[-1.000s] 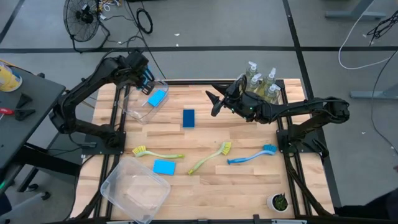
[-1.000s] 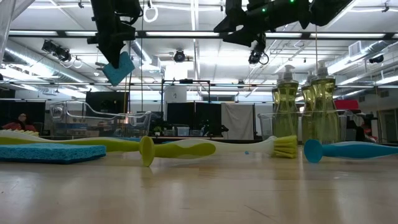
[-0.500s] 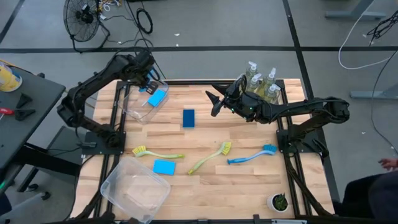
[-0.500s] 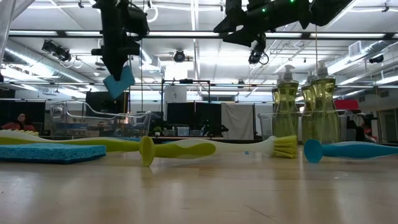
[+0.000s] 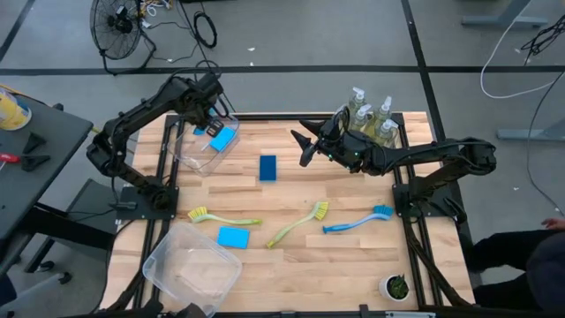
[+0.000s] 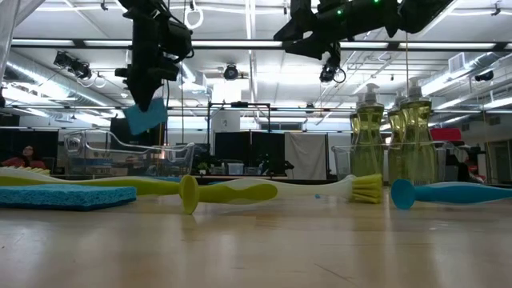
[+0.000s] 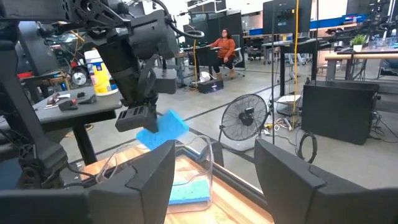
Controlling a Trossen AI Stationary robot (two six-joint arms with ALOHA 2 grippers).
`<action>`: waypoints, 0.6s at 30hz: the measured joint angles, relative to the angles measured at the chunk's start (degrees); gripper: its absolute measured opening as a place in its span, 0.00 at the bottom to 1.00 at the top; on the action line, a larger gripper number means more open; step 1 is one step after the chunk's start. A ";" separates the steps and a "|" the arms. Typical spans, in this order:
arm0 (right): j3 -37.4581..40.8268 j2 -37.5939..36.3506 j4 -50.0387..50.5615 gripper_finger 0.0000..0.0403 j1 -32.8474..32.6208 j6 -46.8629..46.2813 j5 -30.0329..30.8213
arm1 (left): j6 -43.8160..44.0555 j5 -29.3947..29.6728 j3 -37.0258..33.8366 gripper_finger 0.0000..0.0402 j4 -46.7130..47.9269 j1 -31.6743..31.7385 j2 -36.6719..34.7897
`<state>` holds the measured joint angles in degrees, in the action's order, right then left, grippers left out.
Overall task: Pick & Place Kitchen Sink Supplies
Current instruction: Put the blue sponge into the left transparent bin
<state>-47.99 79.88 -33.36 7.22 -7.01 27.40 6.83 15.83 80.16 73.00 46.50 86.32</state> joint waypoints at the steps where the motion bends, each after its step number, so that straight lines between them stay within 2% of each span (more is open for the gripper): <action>1: 0.00 0.00 0.00 0.55 0.00 0.00 0.00 | 0.00 0.01 0.00 0.23 0.27 0.00 0.00; 8: 0.00 0.00 0.02 0.55 0.00 0.01 0.00 | 1.67 2.34 0.00 0.50 0.34 -0.11 0.00; 11: -0.02 0.00 0.12 0.55 0.02 0.02 0.00 | 1.52 1.79 0.00 0.59 0.40 -0.11 0.00; 14: -0.02 0.00 0.79 0.55 0.01 0.01 -0.01 | 1.53 0.45 0.00 0.64 0.54 -0.14 -0.09; 18: -0.04 0.00 3.24 0.55 0.01 0.00 -1.33 | 1.90 -2.69 0.00 0.65 0.67 -1.13 -0.46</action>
<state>-48.03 79.88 -30.12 7.24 -7.01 26.07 8.73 13.13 80.16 73.68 45.37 85.86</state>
